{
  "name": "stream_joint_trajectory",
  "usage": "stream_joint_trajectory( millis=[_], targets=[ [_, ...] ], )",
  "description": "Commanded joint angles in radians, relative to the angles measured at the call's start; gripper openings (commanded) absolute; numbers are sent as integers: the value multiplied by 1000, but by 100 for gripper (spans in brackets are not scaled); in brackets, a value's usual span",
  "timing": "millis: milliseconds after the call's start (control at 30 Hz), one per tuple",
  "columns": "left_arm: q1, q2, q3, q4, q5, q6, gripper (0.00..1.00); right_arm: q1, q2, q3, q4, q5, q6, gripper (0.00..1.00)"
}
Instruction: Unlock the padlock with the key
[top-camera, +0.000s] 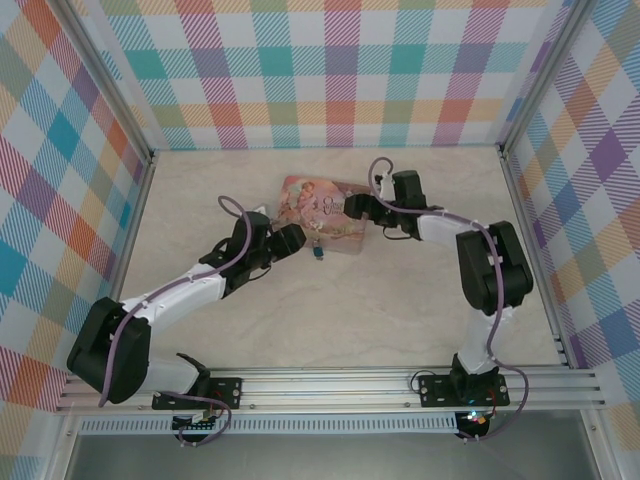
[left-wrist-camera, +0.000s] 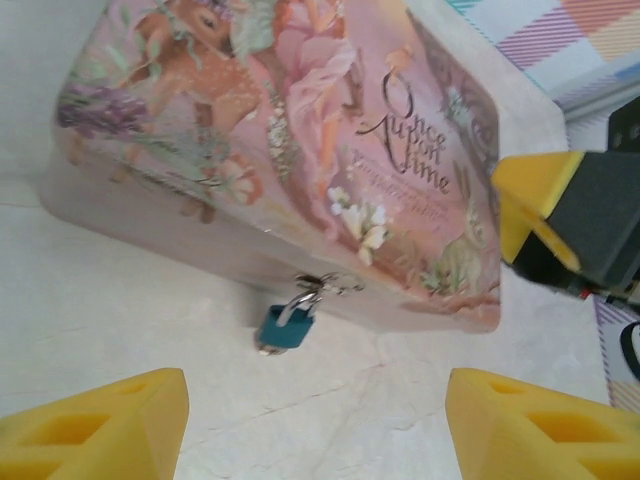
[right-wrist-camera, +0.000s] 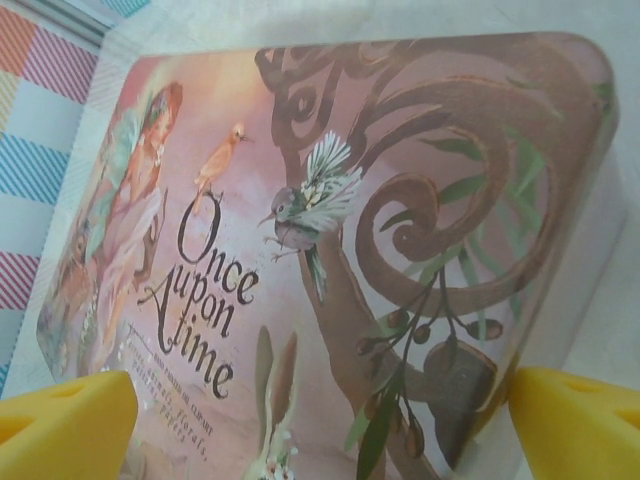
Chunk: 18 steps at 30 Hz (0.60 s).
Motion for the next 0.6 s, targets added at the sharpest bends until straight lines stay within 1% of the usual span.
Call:
stream_joint_trajectory(
  millis=[0, 67, 167, 267, 333, 400, 467, 567],
  targets=[
    [60, -18, -28, -52, 33, -6, 69, 1, 90, 109, 64, -109, -45, 95],
    [96, -16, -27, -55, 64, -16, 70, 2, 119, 148, 81, -92, -43, 95],
    [164, -10, -20, -58, 115, -32, 72, 2, 99, 159, 82, 5, -69, 97],
    [231, -5, -12, -46, 158, -27, 80, 2, 9, 99, 81, 117, -106, 100],
    [272, 8, -5, -24, 187, -16, 88, 2, -62, 39, 86, 150, -129, 100],
    [309, 39, 12, -1, 225, -12, 91, 2, -133, -30, 83, 145, -141, 100],
    [337, 81, 32, 36, 266, -13, 94, 8, -197, -119, 103, 115, -127, 97],
    [364, 157, 68, 92, 297, -10, 96, 60, -269, -264, 162, 101, -92, 92]
  ],
)
